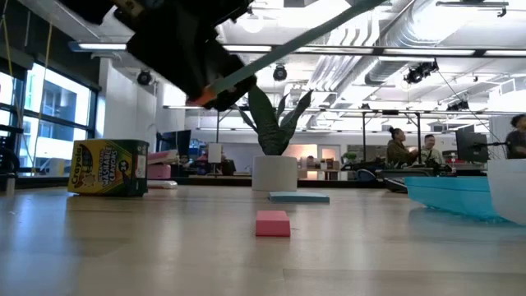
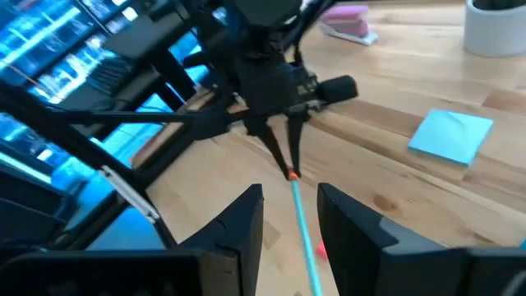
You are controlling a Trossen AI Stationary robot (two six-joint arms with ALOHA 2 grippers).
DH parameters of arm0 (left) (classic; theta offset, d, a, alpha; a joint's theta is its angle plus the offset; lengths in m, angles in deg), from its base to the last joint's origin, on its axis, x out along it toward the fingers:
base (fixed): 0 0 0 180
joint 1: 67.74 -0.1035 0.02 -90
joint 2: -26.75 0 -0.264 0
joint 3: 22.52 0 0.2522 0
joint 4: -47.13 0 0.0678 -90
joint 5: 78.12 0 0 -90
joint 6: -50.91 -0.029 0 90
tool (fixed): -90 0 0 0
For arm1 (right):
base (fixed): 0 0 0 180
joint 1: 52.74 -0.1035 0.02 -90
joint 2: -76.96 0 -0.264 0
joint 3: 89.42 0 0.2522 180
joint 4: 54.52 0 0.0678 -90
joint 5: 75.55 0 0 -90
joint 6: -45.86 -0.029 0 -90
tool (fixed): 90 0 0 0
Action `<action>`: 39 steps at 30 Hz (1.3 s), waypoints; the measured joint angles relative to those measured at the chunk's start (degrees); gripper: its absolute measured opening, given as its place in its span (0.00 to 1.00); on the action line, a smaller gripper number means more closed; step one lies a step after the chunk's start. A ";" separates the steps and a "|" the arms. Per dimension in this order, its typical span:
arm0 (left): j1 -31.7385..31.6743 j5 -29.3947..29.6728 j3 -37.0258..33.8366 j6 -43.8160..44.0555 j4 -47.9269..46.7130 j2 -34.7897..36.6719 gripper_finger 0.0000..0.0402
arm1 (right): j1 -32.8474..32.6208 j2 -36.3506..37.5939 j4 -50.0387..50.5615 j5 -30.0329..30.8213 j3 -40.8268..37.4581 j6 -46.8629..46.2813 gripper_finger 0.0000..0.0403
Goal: Pack school essentials
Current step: Put the blue pencil into the blue supply box
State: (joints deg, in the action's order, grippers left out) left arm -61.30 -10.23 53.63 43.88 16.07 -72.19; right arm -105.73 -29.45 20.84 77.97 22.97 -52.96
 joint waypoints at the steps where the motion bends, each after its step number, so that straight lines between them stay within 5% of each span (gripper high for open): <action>1: -0.01 0.00 0.00 1.03 1.00 0.00 0.04 | -0.51 0.00 -0.04 0.82 0.00 -0.01 0.27; 6: -0.02 0.03 0.00 5.74 6.52 0.00 0.04 | -2.74 0.00 0.10 5.07 0.00 0.02 0.27; 15: -0.04 0.44 0.00 12.84 14.69 0.00 0.04 | -7.07 1.95 0.29 23.16 -0.02 3.96 0.27; 30: -0.04 0.63 0.02 25.90 34.87 -0.01 0.04 | -7.85 6.48 -0.15 25.02 -0.02 8.90 0.29; 39: -0.04 1.90 0.04 28.96 37.61 -0.02 0.04 | -7.94 12.20 -0.23 24.01 -0.02 18.67 0.47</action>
State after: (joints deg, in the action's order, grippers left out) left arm -61.35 -8.32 53.68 72.84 53.67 -72.21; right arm -113.66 -17.25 20.61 101.98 22.95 -34.29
